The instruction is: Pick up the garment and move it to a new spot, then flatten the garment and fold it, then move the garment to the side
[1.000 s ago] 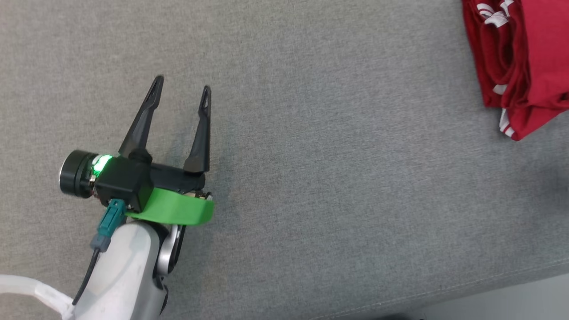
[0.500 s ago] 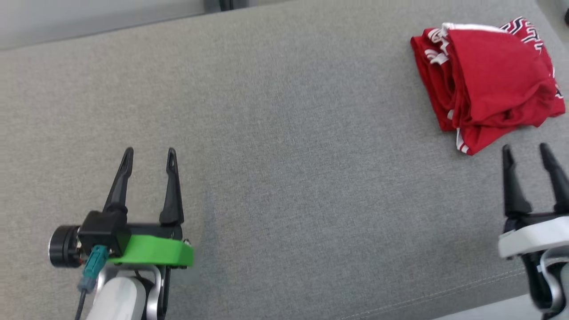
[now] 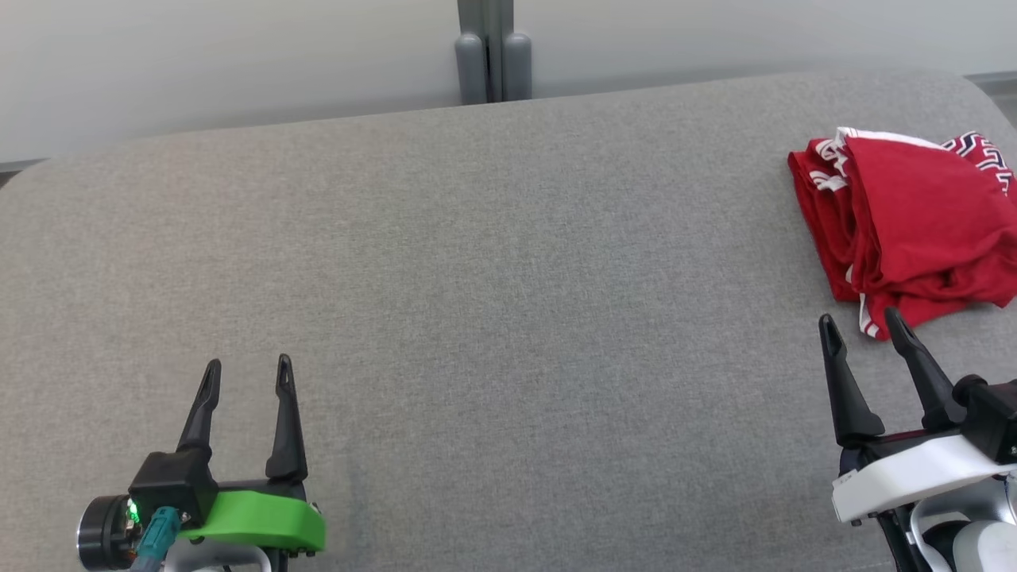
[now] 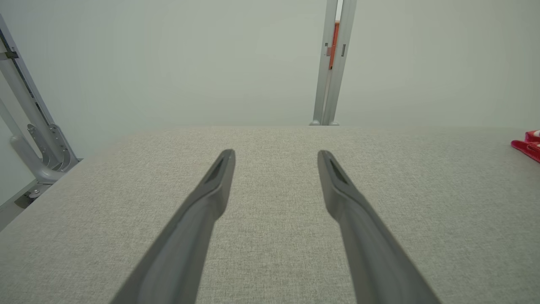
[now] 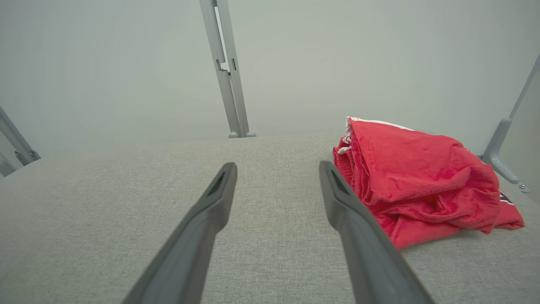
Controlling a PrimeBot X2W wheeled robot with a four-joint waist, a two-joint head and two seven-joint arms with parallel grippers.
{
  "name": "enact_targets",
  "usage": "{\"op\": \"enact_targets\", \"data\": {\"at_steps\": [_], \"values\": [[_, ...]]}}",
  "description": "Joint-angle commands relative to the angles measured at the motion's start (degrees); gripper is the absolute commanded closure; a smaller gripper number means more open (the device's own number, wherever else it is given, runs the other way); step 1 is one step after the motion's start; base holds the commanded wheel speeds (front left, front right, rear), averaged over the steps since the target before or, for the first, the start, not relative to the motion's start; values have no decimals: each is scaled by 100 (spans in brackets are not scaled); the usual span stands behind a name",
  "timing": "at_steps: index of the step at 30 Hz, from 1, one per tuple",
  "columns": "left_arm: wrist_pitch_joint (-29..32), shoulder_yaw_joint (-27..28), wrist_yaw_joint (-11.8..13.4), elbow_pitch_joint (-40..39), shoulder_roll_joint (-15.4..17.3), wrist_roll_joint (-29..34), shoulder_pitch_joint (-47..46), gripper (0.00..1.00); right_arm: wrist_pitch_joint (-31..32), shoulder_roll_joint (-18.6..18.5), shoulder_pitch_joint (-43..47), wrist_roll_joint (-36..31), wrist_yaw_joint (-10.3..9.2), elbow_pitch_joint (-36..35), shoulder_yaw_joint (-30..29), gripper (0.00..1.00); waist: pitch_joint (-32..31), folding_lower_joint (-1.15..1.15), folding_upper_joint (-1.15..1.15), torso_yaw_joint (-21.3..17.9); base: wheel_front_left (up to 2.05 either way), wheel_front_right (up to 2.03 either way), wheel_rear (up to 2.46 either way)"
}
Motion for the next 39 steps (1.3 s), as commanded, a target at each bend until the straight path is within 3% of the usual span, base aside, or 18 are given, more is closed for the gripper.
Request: {"op": "enact_targets", "data": {"at_steps": [1,15,39], "values": [[-16,-3,-19,33,67,-37,109,0,48,24,141,-55,-5,-37,-31,0,-325,0,0,282,0,0,0],[-5,-105,-80,248,150,-99,363,0,284,162,763,-260,-4,-386,-103,0,-689,0,0,326,0,0,0],[-64,-144,-39,422,220,-136,261,0,176,181,759,-213,-4,-429,-53,0,-666,0,0,304,0,0,0]]}}
